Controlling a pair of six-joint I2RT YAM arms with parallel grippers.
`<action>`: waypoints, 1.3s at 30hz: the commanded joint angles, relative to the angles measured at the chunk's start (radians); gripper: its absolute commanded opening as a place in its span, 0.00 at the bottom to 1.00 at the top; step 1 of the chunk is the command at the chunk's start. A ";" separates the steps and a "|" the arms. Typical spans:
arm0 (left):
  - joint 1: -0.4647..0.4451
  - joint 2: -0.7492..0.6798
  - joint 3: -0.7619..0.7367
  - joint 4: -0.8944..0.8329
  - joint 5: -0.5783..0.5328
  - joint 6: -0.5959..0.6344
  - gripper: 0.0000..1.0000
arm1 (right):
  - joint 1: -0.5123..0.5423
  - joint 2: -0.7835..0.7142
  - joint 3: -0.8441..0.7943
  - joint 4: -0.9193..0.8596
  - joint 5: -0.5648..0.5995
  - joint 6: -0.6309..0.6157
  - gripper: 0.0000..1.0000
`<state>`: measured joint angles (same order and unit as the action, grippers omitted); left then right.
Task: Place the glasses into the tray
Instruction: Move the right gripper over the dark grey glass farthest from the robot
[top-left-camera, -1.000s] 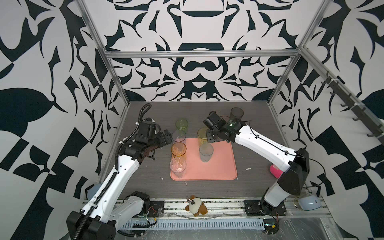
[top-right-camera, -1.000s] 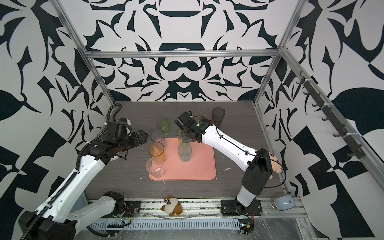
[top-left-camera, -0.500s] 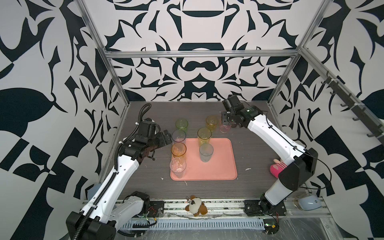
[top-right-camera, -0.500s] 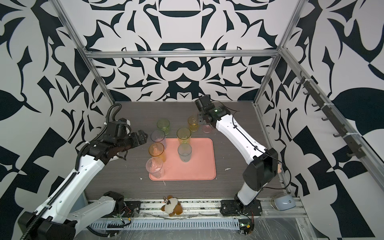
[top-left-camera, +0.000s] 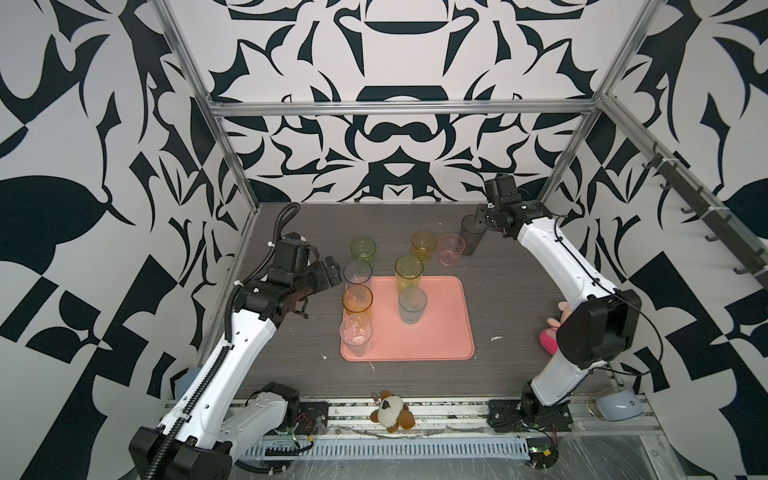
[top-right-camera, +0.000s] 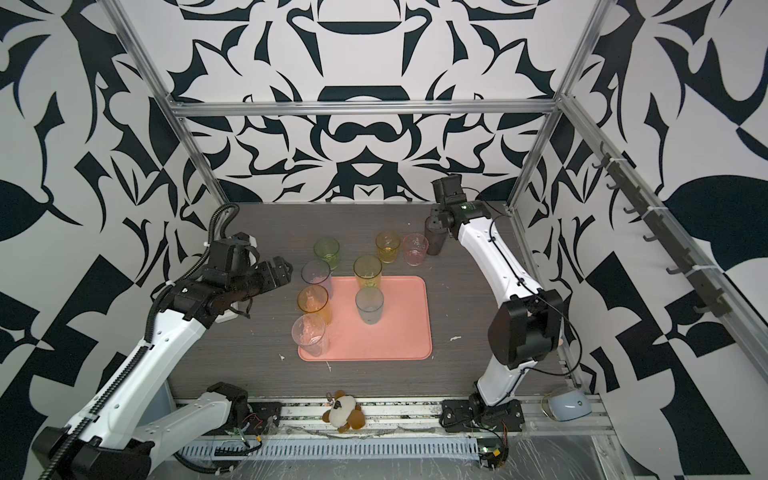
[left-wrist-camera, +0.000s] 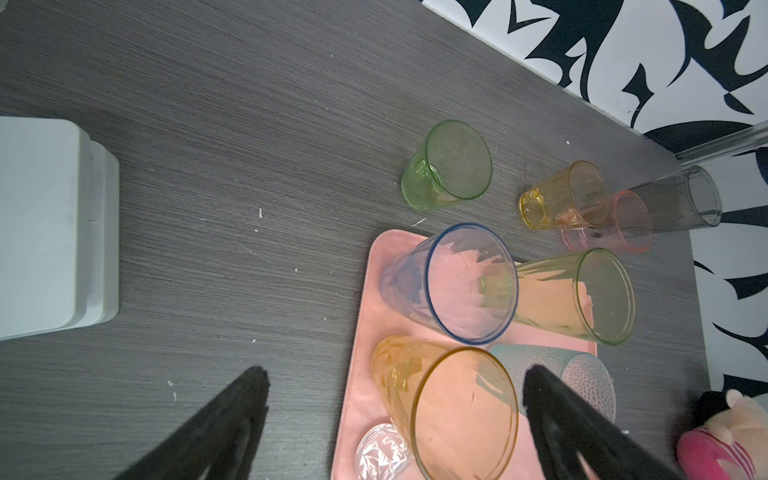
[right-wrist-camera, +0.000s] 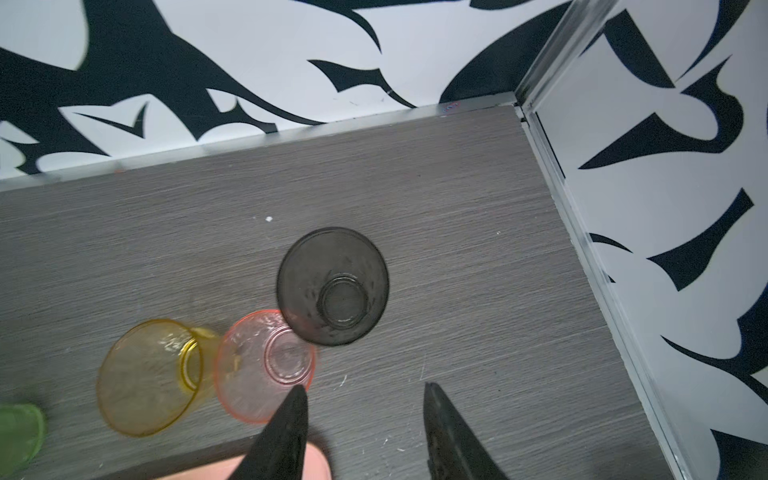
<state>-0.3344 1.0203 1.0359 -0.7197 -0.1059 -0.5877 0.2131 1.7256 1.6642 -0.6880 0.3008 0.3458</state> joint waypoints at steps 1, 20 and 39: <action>-0.002 -0.010 0.028 -0.031 -0.015 -0.008 1.00 | -0.047 0.019 0.032 0.028 -0.057 0.018 0.51; -0.002 0.041 0.041 -0.019 -0.013 -0.012 1.00 | -0.122 0.207 0.155 -0.016 -0.186 0.040 0.53; -0.002 0.078 0.049 -0.006 -0.009 -0.008 1.00 | -0.124 0.263 0.161 -0.024 -0.219 0.060 0.42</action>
<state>-0.3344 1.0943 1.0508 -0.7231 -0.1116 -0.5877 0.0929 1.9976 1.7962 -0.6994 0.0879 0.3950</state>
